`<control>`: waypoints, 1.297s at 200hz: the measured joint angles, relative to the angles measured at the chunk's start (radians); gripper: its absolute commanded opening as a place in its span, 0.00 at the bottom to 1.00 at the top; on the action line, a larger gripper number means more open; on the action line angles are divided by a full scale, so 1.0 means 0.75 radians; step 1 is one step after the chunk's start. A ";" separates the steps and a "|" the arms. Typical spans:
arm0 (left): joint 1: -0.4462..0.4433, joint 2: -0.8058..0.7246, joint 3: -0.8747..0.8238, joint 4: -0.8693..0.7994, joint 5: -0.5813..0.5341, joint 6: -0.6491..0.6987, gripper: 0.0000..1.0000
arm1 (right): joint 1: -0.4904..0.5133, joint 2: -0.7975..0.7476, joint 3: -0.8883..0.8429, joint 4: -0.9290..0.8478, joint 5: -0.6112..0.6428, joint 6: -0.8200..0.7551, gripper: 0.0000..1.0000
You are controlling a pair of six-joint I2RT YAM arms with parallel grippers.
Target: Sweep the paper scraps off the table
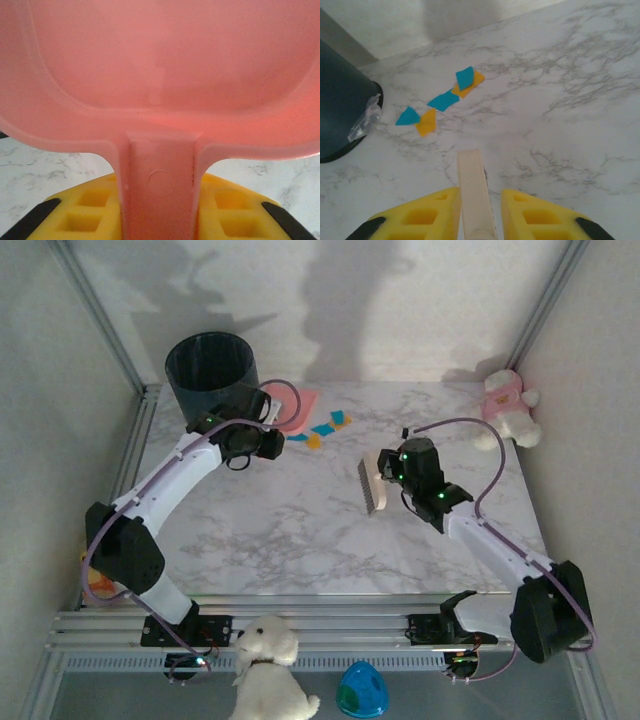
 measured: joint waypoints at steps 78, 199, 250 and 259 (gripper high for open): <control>0.000 -0.159 -0.135 0.161 -0.074 0.009 0.00 | -0.064 0.402 0.215 0.301 -0.215 0.193 0.00; 0.000 -0.164 -0.149 0.198 -0.111 0.015 0.00 | -0.070 1.097 0.816 0.525 -0.432 0.514 0.00; 0.000 -0.164 -0.149 0.198 -0.116 0.024 0.00 | -0.070 1.259 1.040 0.451 -0.445 0.552 0.00; 0.000 -0.164 -0.149 0.198 -0.116 0.024 0.00 | -0.070 1.291 1.081 0.437 -0.450 0.557 0.00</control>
